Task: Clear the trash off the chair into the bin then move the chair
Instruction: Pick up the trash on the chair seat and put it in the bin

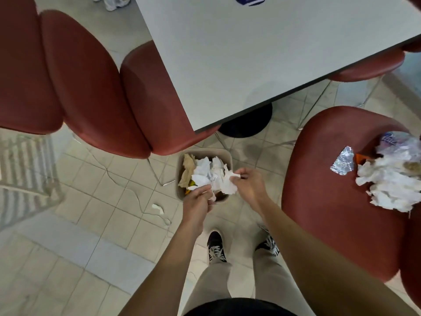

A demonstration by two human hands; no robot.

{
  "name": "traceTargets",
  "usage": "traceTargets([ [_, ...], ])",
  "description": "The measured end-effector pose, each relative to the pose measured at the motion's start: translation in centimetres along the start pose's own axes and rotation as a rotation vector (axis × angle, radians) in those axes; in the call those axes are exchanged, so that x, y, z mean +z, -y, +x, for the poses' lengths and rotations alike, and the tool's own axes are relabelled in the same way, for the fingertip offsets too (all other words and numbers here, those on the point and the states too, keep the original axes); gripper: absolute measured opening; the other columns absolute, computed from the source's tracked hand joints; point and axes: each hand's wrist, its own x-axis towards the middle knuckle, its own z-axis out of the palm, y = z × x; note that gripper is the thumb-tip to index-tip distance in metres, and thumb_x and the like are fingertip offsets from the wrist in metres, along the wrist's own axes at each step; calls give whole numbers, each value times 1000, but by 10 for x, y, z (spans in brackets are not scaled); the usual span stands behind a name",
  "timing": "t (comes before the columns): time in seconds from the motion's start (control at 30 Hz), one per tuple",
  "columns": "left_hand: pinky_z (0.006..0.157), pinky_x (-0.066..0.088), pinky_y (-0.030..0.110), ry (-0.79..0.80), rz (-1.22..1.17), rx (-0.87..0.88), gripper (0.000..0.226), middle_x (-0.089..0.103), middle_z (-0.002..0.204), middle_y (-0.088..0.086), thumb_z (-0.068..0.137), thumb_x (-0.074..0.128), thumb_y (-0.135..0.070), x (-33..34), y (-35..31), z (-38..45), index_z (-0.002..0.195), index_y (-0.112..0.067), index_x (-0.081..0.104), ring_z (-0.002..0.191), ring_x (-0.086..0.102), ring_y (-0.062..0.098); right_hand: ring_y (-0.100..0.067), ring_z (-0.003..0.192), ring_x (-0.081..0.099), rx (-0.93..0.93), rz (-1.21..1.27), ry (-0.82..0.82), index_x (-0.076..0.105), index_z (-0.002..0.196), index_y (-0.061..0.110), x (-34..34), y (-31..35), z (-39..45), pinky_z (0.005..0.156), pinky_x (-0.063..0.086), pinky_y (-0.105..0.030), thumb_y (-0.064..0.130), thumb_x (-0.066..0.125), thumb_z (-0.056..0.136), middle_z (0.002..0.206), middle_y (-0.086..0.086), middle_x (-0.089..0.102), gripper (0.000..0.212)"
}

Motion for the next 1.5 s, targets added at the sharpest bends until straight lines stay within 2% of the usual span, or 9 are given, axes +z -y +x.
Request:
traceTargets([
  [0.13,74,50,28,-53,16,16,17,67,86,3,90,61,-5,-37,4,15,98,-17,71,68,58,11,-9,65,54,-72,-95,-32,67,91,19,29,16,16,55,39,-15,18,71,83,77,7,60,8],
  [0.3,72,52,25,-63,76,21,14,68,96,3,90,63,-10,-63,2,25,97,-20,70,76,58,15,-3,69,54,-141,-230,-8,67,117,19,56,34,30,49,34,-9,28,68,88,108,6,66,30],
  [0.43,70,51,23,-38,151,69,15,66,97,-2,92,61,-12,-70,-4,25,101,-20,69,80,60,14,-3,69,58,-132,-405,60,57,129,21,64,40,32,35,32,-4,18,63,92,124,4,60,38],
  [0.67,69,49,24,20,258,125,15,66,89,0,91,60,-9,-58,-13,21,99,-18,69,74,57,12,-12,77,56,-127,-479,18,61,124,19,44,27,19,64,47,-21,13,56,90,123,-3,63,35],
  [0.83,78,52,31,131,382,173,13,67,90,1,90,60,-12,-12,-24,14,94,-21,69,74,59,13,-21,102,63,-73,-364,-42,62,124,17,-8,19,4,87,52,-29,13,55,90,124,-5,64,34],
  [0.93,81,53,34,224,479,222,14,68,94,1,89,61,-15,30,-29,4,89,-26,68,81,60,14,-19,95,63,-63,-328,-92,61,125,16,-57,12,-3,85,50,-27,13,53,91,124,-7,64,35],
  [1.07,92,51,39,301,580,268,17,70,98,4,89,62,-13,83,-32,-3,89,-28,71,89,62,14,-22,116,59,-54,-330,-155,61,125,17,-120,2,-12,96,45,-28,17,57,88,130,-5,61,37],
  [1.2,90,50,32,426,719,337,15,67,99,-3,91,61,-15,155,-29,-18,91,-29,66,93,63,14,-19,105,62,-27,-287,-274,66,115,13,-200,-21,-19,91,47,-27,17,60,85,109,0,68,31],
  [1.5,72,48,28,595,934,432,15,64,81,-1,85,68,-13,335,2,-44,85,-28,66,74,58,13,-24,114,59,110,-187,-444,62,121,9,-363,-82,-6,95,44,-30,14,63,83,121,-7,65,38],
])
